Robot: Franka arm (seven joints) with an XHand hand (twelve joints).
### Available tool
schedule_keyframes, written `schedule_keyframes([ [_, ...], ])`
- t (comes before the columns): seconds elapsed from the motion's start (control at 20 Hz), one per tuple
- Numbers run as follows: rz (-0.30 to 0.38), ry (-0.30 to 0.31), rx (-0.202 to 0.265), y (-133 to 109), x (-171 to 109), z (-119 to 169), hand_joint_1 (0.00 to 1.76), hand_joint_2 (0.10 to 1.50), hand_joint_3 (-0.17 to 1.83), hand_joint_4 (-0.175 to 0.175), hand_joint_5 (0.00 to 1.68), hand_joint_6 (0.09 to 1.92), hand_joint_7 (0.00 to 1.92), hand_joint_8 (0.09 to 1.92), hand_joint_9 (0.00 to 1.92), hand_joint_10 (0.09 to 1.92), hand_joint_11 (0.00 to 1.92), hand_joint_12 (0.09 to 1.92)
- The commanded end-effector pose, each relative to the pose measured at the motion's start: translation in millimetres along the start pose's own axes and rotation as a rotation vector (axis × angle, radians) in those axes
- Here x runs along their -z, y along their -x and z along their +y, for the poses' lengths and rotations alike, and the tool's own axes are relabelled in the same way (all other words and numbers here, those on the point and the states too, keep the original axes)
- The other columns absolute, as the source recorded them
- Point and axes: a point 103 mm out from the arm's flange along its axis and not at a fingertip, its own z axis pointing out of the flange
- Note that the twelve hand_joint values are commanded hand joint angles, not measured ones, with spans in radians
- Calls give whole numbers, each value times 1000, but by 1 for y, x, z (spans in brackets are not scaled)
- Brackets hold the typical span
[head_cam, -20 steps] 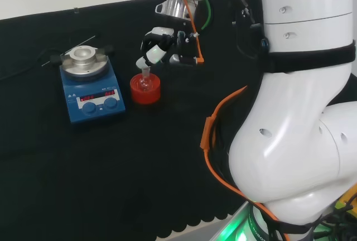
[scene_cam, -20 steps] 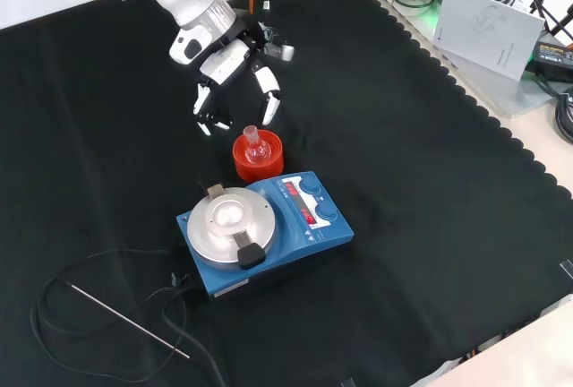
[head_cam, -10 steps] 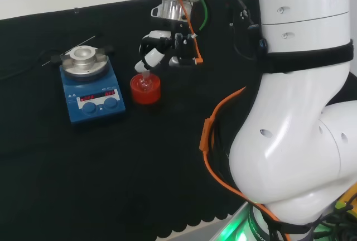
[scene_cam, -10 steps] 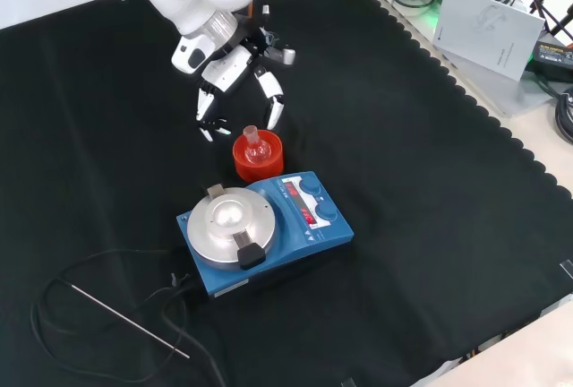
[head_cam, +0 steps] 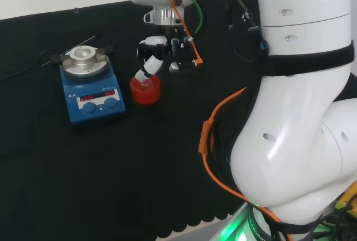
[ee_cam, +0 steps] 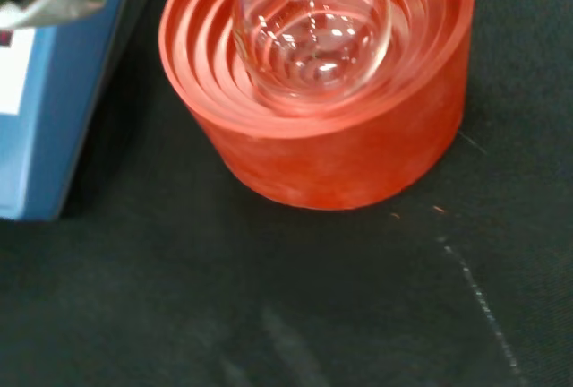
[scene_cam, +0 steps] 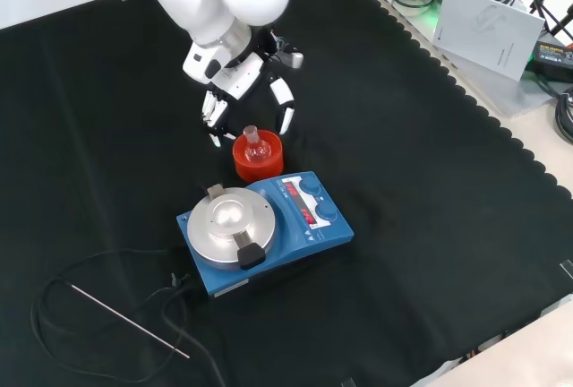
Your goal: Pick up the round-bottom flask.
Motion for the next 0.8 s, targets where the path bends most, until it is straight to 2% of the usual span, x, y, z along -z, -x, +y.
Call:
schedule_keyframes([
  [0.05, -171, 27, 56, -10, -2, 0, 721, 369, 806, -142, 204, 946, 250, 1031, 319, 1043, 449, 1461],
  [0.2, -225, 55, 77, -7, 2, 0, 716, 372, 798, -142, 207, 939, 270, 1019, 342, 1033, 449, 1459],
  [0.5, -243, 97, 102, -3, 5, 1, 728, 373, 798, -154, 242, 947, 435, 982, 519, 969, 545, 1406],
  [0.8, -252, 66, 120, 5, -3, 4, 748, 370, 804, -160, 282, 969, 533, 972, 604, 947, 626, 1374],
])
